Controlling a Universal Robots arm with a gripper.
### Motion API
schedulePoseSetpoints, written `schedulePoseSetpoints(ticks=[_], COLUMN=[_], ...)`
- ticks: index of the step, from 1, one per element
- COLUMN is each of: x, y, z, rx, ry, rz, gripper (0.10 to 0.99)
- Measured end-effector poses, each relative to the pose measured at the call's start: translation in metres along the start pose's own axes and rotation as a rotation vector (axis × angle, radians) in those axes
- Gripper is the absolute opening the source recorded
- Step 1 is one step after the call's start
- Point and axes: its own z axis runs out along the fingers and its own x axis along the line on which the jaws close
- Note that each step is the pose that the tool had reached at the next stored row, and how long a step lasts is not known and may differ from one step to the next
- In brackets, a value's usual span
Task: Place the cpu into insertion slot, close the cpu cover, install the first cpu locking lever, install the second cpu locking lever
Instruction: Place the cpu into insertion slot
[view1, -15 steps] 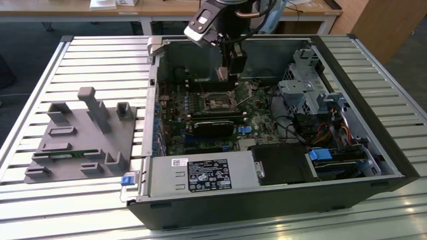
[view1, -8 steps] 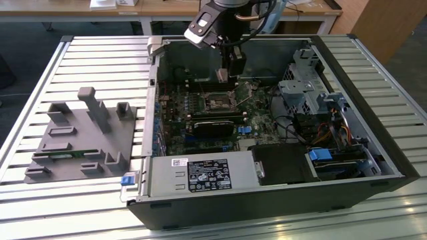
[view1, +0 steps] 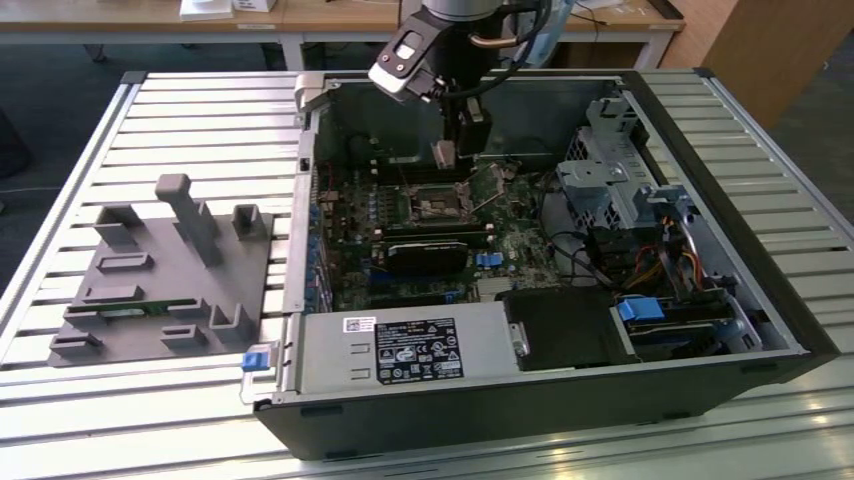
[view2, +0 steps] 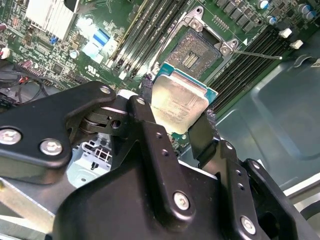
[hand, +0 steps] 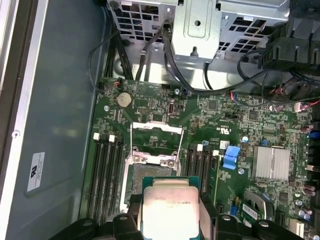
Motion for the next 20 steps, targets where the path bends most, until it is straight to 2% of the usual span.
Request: schedulePoseSetpoints(ticks=[12,16,20], x=[0.0000,0.0000,0.0005], y=[-0.0006,-0.0011,-0.0015], z=[0.0072,0.0122,0.0174], rx=[0.000,0.000,0.000], ry=[-0.0046,-0.0047,-0.0083], rz=[0.000,0.001,0.041], gripper=[0.537,0.537,0.537])
